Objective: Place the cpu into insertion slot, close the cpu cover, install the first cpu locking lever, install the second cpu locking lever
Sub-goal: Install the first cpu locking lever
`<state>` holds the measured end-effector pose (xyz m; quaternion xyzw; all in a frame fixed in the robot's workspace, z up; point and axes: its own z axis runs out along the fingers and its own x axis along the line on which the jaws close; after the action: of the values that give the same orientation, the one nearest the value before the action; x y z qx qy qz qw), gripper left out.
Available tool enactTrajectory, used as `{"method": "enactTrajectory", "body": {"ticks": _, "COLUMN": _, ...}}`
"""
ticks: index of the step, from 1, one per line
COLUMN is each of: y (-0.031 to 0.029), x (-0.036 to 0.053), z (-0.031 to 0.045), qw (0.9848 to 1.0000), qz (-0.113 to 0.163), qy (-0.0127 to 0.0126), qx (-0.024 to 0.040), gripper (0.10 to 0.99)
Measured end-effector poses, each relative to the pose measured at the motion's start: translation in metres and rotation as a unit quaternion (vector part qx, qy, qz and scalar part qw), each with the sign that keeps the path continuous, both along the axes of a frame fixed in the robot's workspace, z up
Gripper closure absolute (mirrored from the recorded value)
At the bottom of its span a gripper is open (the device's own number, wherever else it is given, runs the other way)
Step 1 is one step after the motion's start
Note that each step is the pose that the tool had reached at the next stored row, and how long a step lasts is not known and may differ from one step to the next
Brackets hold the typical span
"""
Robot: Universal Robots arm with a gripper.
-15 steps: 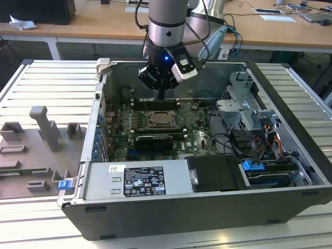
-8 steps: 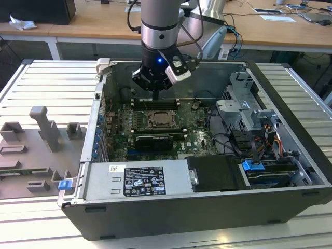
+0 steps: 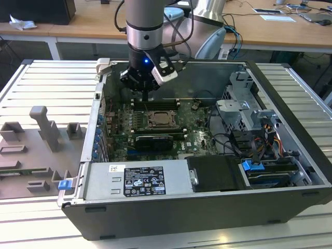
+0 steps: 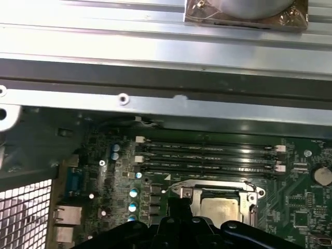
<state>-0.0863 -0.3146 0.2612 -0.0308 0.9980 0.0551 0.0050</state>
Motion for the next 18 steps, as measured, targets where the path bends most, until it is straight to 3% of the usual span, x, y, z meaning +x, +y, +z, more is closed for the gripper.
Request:
{"method": "enactTrajectory", "body": {"ticks": 9, "y": -0.0022, "x": -0.0206, "z": -0.0016, "qw": 1.0000, "qz": 0.000, "qy": -0.0003, "qx": 0.0001, "gripper": 0.980}}
{"method": "enactTrajectory", "body": {"ticks": 15, "y": 0.0101, "x": -0.0207, "z": -0.0051, "qw": 1.0000, "qz": 0.000, "qy": -0.0002, "qx": 0.0006, "gripper": 0.980}}
{"method": "enactTrajectory", "body": {"ticks": 18, "y": 0.0134, "x": -0.0151, "z": -0.0058, "qw": 1.0000, "qz": 0.000, "qy": -0.0002, "qx": 0.0007, "gripper": 0.980}}
